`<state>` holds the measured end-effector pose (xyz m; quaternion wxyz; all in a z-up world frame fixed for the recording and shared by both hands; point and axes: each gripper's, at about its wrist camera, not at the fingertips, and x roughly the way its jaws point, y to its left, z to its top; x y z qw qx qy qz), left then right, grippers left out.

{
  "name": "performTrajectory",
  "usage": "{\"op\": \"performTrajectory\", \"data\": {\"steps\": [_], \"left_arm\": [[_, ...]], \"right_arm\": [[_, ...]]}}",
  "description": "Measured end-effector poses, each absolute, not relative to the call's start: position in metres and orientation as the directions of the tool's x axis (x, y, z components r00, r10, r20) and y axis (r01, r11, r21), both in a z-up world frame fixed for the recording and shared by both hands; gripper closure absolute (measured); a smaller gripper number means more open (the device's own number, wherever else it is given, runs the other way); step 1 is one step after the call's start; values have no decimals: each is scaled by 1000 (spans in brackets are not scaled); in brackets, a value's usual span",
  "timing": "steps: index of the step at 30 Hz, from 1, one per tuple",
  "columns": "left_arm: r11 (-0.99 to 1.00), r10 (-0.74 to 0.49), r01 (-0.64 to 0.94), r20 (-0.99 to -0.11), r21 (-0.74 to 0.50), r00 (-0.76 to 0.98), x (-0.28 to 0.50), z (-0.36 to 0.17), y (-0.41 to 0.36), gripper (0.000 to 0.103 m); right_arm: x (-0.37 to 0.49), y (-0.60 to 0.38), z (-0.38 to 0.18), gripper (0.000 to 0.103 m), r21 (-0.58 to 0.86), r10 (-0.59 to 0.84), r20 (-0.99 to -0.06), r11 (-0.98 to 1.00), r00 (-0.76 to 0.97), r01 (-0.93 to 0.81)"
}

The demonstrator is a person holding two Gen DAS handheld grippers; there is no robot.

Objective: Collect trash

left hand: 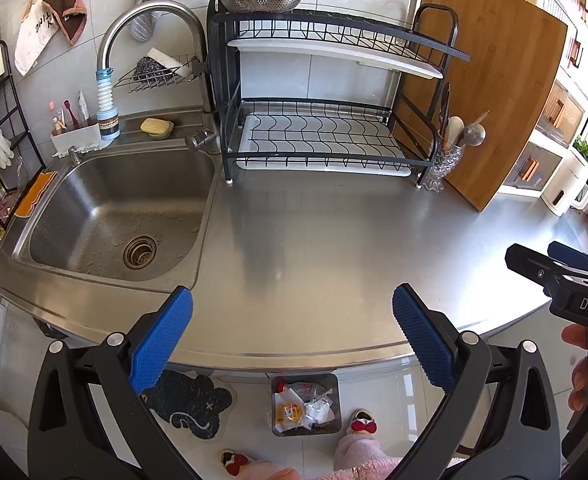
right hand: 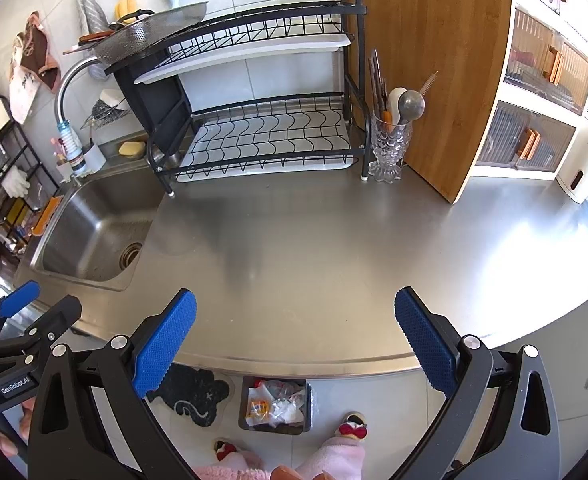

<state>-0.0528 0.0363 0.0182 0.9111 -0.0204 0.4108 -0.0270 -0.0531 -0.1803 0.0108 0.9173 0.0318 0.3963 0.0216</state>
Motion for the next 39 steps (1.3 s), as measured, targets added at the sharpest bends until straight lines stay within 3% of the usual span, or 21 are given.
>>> {"op": "performTrajectory", "data": {"steps": [39], "left_arm": [[998, -58, 19, -750, -60, 659, -49, 16, 38, 8]], "right_arm": [[-50, -184, 11, 3, 72, 61, -729, 997, 682, -12]]}}
